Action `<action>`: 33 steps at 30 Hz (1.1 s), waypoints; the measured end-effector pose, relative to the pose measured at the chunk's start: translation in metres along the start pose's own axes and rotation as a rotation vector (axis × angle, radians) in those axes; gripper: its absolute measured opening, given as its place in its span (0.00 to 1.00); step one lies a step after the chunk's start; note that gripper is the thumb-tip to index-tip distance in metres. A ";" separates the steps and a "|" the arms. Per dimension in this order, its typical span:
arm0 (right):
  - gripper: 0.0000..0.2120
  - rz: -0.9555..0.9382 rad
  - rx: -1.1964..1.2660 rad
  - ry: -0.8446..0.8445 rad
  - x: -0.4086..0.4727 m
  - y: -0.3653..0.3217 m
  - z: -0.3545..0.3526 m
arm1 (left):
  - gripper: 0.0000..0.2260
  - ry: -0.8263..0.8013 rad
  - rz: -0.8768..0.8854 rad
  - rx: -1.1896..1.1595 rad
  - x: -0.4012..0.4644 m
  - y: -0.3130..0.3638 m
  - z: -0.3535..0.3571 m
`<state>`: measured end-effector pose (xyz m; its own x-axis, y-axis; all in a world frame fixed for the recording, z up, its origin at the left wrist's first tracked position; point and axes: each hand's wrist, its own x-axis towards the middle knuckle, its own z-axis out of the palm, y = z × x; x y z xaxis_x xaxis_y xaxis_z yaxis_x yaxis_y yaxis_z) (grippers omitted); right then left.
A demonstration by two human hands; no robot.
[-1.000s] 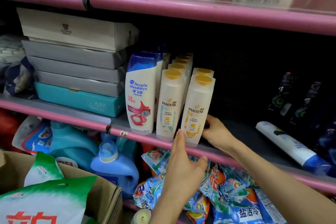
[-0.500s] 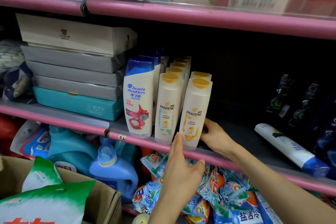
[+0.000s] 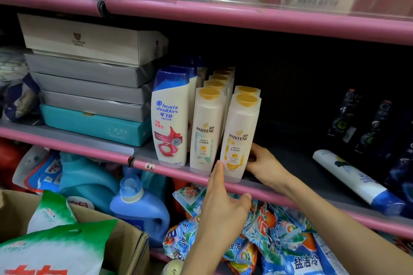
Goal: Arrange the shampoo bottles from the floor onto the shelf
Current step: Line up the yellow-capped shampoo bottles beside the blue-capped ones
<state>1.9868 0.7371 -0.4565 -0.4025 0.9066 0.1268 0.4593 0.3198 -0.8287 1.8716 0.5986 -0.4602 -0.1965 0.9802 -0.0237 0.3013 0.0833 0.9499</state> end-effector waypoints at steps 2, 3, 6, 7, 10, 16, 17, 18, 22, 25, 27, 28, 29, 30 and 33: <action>0.18 0.005 0.000 -0.008 0.000 -0.001 0.000 | 0.37 -0.001 -0.003 -0.009 0.001 0.000 0.000; 0.19 0.009 -0.002 -0.015 0.000 -0.001 0.000 | 0.37 0.003 -0.009 -0.016 0.002 0.000 0.000; 0.21 0.037 -0.070 -0.028 -0.001 -0.006 -0.006 | 0.33 0.047 -0.022 -0.059 0.000 0.002 -0.003; 0.21 0.054 -0.103 -0.020 -0.002 -0.008 -0.009 | 0.31 0.063 -0.013 -0.071 -0.002 0.003 -0.006; 0.17 0.109 -0.160 0.127 -0.017 -0.015 -0.021 | 0.25 0.115 0.045 -0.065 -0.007 0.005 -0.014; 0.09 0.029 -0.091 0.472 -0.095 -0.030 -0.008 | 0.11 0.109 0.068 0.004 -0.017 -0.009 -0.025; 0.09 0.027 -0.059 0.493 -0.107 -0.032 0.000 | 0.09 0.078 0.067 0.035 -0.019 -0.016 -0.025; 0.09 0.041 -0.026 0.510 -0.118 -0.031 0.009 | 0.07 0.034 0.057 0.068 -0.023 -0.023 -0.026; 0.08 0.228 0.085 0.415 -0.148 -0.013 0.058 | 0.05 -0.209 -0.062 0.295 -0.034 -0.061 -0.028; 0.09 0.358 0.036 0.253 -0.164 0.015 0.095 | 0.08 -0.326 -0.141 0.517 -0.040 -0.096 -0.029; 0.09 0.430 -0.011 0.162 -0.173 0.036 0.113 | 0.10 -0.376 -0.210 0.625 -0.044 -0.122 -0.032; 0.08 0.462 -0.034 0.121 -0.177 0.048 0.119 | 0.11 -0.397 -0.247 0.691 -0.045 -0.135 -0.034; 0.07 0.503 -0.057 0.087 -0.181 0.060 0.125 | 0.13 -0.421 -0.289 0.764 -0.047 -0.149 -0.036; 0.07 0.552 -0.087 0.056 -0.184 0.072 0.130 | 0.14 -0.441 -0.330 0.836 -0.049 -0.162 -0.037; 0.10 0.692 -0.218 -0.053 -0.189 0.103 0.146 | 0.17 -0.415 -0.389 0.940 -0.057 -0.193 -0.037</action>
<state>1.9949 0.5583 -0.6455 0.0019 0.9084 -0.4181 0.7678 -0.2692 -0.5814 1.7898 0.5203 -0.6305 -0.1556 0.8267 -0.5406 0.9121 0.3304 0.2427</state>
